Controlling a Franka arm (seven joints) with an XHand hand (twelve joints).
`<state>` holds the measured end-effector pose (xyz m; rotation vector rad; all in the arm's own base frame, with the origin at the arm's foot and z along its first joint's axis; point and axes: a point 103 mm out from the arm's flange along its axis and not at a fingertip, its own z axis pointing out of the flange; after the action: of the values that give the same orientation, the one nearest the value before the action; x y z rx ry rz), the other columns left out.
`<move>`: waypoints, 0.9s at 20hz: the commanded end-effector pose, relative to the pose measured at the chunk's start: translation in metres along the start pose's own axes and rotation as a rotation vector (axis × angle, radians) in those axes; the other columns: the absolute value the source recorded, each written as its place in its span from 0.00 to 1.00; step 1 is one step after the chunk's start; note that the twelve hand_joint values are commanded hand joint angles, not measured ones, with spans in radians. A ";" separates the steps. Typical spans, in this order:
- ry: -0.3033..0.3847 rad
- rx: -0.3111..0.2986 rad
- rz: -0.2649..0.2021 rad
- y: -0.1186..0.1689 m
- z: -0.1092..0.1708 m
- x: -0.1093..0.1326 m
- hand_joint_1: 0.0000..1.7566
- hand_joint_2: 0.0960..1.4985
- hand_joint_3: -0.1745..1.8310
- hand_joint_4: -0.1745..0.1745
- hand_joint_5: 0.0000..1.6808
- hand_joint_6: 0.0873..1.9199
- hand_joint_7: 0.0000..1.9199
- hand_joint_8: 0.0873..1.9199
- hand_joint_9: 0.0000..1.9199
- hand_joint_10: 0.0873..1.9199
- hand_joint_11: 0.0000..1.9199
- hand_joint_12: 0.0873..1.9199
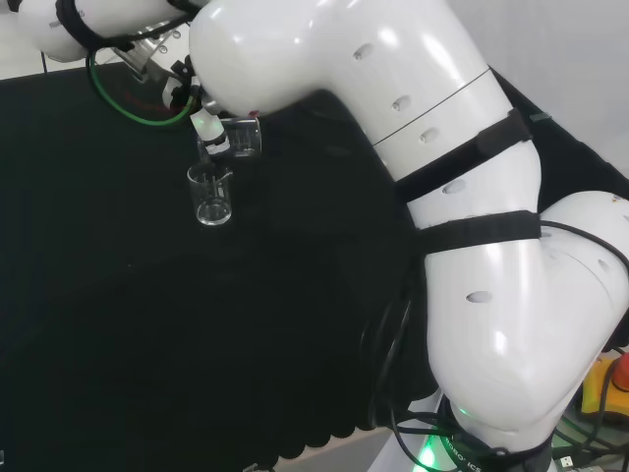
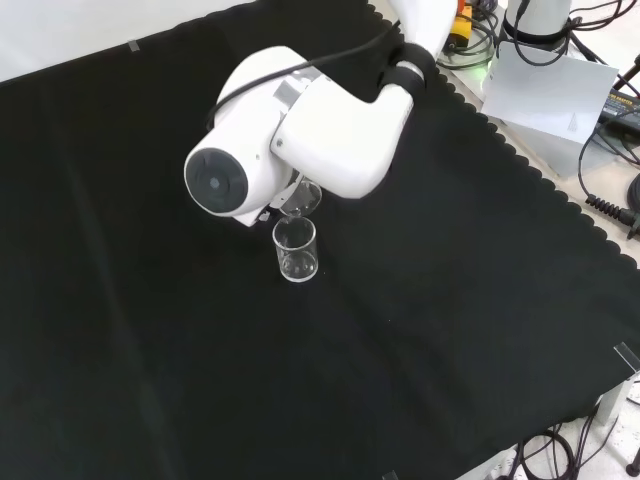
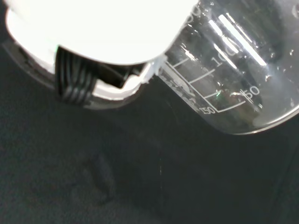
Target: Pour the water from the handheld beaker into the one on the table.
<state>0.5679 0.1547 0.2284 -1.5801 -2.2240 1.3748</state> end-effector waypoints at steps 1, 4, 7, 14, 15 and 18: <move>0.087 -0.127 -0.027 -0.005 0.003 -0.012 0.74 0.38 0.48 0.00 0.69 0.44 0.63 0.43 0.77 0.39 0.61 0.37; 0.141 -0.175 -0.051 -0.008 0.008 -0.020 0.74 0.38 0.48 0.00 0.69 0.44 0.63 0.43 0.77 0.39 0.61 0.37; 0.192 -0.211 -0.073 -0.010 0.015 -0.029 0.74 0.38 0.48 0.00 0.69 0.44 0.63 0.43 0.77 0.39 0.61 0.37; 0.323 -0.319 -0.101 -0.013 0.034 -0.048 0.74 0.38 0.48 0.00 0.69 0.44 0.63 0.43 0.77 0.39 0.61 0.37; 0.340 -0.333 -0.105 -0.014 0.036 -0.051 0.74 0.38 0.48 0.00 0.69 0.44 0.63 0.43 0.77 0.39 0.61 0.37; 0.388 -0.364 -0.112 -0.014 0.044 -0.060 0.74 0.38 0.48 0.00 0.69 0.44 0.63 0.43 0.76 0.38 0.61 0.37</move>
<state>0.5625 0.0993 0.2301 -1.6125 -2.3480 0.8171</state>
